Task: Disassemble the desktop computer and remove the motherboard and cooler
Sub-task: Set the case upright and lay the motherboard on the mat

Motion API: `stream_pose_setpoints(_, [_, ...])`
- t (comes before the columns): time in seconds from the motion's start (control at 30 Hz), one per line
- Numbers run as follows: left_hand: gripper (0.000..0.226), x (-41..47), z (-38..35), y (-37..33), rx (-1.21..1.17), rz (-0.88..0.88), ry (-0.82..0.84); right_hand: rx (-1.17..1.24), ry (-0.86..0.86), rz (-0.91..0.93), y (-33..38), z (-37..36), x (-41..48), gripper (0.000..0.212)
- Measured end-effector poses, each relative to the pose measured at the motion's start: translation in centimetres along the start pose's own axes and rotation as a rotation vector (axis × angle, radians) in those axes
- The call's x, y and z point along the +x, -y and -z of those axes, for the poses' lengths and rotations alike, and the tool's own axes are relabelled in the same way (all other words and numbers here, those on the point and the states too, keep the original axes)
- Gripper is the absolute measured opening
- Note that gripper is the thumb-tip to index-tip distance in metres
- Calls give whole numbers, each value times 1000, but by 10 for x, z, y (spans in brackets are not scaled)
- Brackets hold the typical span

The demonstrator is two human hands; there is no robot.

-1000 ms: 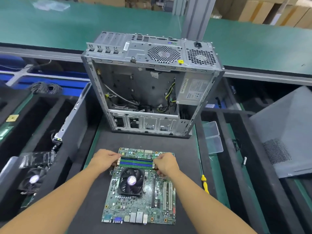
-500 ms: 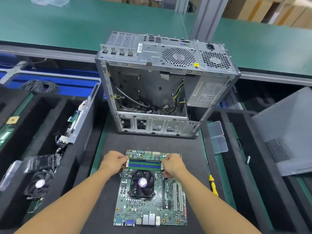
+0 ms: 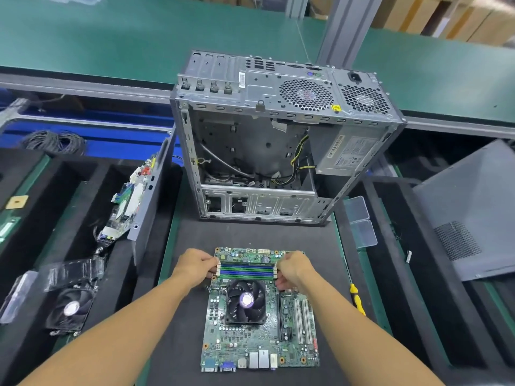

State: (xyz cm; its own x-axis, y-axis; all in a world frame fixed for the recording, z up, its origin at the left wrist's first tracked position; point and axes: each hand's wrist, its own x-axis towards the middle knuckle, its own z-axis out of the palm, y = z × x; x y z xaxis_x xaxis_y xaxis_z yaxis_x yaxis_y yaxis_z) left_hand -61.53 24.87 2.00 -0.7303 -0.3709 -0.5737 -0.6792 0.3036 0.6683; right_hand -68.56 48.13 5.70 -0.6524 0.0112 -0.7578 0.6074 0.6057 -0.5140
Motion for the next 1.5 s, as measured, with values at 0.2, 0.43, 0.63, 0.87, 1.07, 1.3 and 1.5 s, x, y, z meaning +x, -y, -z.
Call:
stream_pose_setpoints(0.2, [19, -2, 3, -2, 19, 16, 3, 27, 0, -77, 5, 5, -6, 8])
stream_pose_setpoints(0.43, [20, 2, 9, -9, 39, 69, 72, 62, -43, -132, 5, -1, 1, 16])
stream_pose_setpoints(0.63, [20, 9, 9, -8, 151, -5, 105, 59, -35, -129, 2, -2, 5, 25])
stream_pose_setpoints(0.87, [23, 13, 8, 2, 204, -69, 101, 79, -54, -118, 3, -1, 3, 25])
stream_pose_setpoints(1.07, [17, 15, 17, 7, 58, -45, 180, 9, -12, -84, 2, 1, 4, 10])
stream_pose_setpoints(1.3, [6, 7, 15, 10, -65, -71, 157, -744, -81, 548, 6, -12, -1, 24])
stream_pose_setpoints(1.5, [7, 0, 13, 11, -15, -149, 124, -949, -160, 850, 7, -28, 0, 16])
